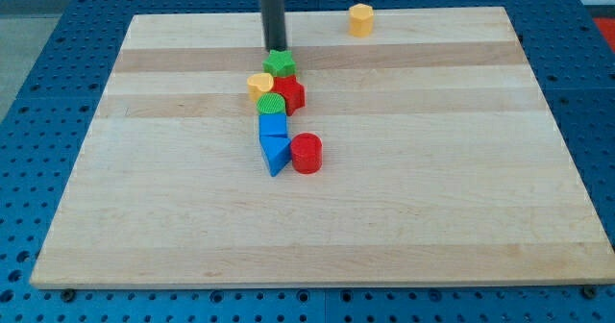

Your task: Move the green star left to the top center

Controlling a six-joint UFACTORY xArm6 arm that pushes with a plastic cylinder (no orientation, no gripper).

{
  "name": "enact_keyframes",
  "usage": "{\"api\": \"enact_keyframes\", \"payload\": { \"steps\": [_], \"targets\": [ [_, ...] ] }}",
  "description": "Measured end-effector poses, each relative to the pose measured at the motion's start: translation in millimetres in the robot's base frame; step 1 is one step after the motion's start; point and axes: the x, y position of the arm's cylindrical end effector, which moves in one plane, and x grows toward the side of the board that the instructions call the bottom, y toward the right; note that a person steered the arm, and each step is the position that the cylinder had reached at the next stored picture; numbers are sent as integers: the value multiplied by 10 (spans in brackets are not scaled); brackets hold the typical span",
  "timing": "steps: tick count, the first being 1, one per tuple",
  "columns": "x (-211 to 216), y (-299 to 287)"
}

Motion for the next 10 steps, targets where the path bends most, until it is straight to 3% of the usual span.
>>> {"api": "enact_keyframes", "payload": {
  "steps": [3,5,7,10],
  "targets": [
    [555,-399],
    [718,46],
    [484,539],
    [-165,539]
  ]
}}
